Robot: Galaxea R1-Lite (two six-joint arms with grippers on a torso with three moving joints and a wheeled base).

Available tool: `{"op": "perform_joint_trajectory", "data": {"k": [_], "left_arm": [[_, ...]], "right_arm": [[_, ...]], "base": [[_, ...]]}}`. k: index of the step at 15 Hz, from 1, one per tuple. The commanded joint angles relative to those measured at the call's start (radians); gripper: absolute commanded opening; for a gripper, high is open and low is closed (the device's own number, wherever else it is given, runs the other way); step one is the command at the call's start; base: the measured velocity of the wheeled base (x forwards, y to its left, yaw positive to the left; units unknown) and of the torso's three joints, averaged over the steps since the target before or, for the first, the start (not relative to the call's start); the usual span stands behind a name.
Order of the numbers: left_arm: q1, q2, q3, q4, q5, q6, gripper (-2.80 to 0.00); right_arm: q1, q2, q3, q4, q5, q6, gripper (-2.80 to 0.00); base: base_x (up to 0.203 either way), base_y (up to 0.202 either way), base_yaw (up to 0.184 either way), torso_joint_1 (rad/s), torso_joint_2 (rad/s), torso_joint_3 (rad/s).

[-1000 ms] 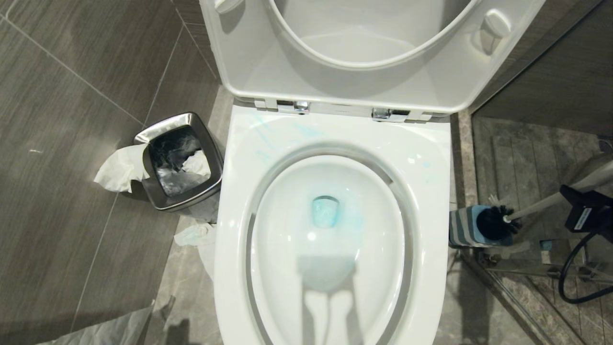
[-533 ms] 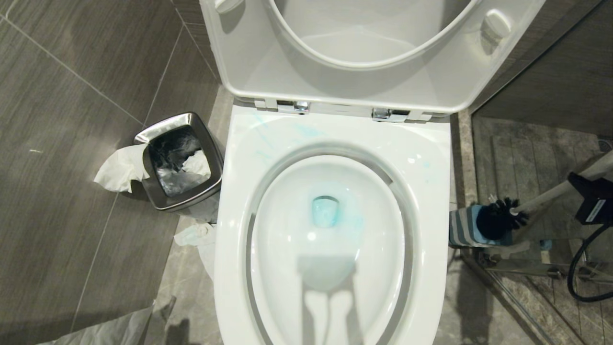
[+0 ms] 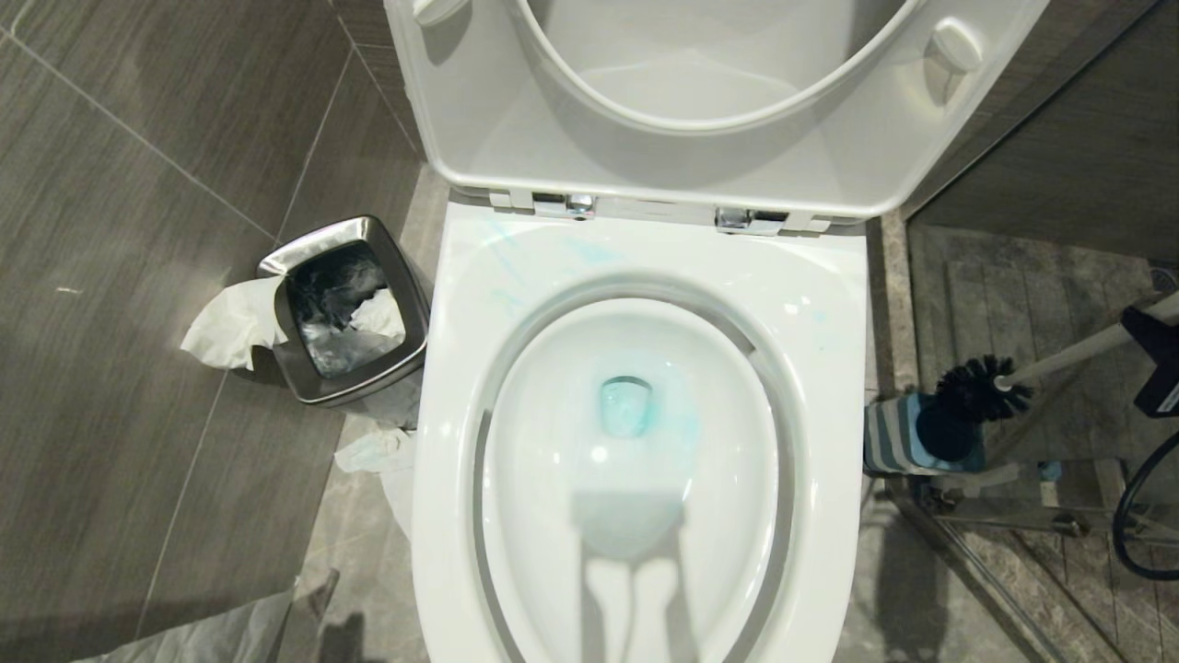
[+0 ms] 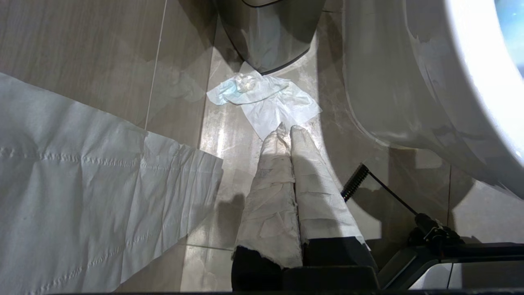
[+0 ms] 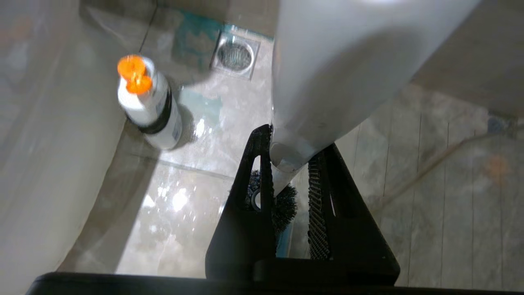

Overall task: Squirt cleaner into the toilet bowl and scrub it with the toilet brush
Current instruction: Scrub the toilet bowl

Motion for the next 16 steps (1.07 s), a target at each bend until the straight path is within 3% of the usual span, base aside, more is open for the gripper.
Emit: {"op": "perform_joint_trajectory", "data": {"k": [1, 5, 10, 16], "left_arm": [[0.0, 0.0, 0.002, 0.0, 0.0, 0.0, -2.8], [0.0, 0.0, 0.002, 0.001, 0.0, 0.0, -2.8], [0.0, 0.0, 0.002, 0.001, 0.0, 0.0, -2.8], [0.0, 0.0, 0.002, 0.001, 0.0, 0.0, -2.8]], "right_arm": [[-0.001, -0.024, -0.02, -0.008, 0.0, -0.001, -2.8], [0.0, -0.049, -0.035, -0.001, 0.002, 0.0, -2.8], [0.0, -0.133, -0.063, 0.15, 0.002, 0.0, -2.8], [0.0, -0.3, -0.223, 0.603, 0.002, 0.025, -2.8]], "base": [[0.0, 0.0, 0.0, 0.0, 0.0, 0.0], [0.0, 0.0, 0.0, 0.0, 0.0, 0.0], [0.0, 0.0, 0.0, 0.0, 0.0, 0.0], [0.0, 0.0, 0.0, 0.0, 0.0, 0.0]]}}
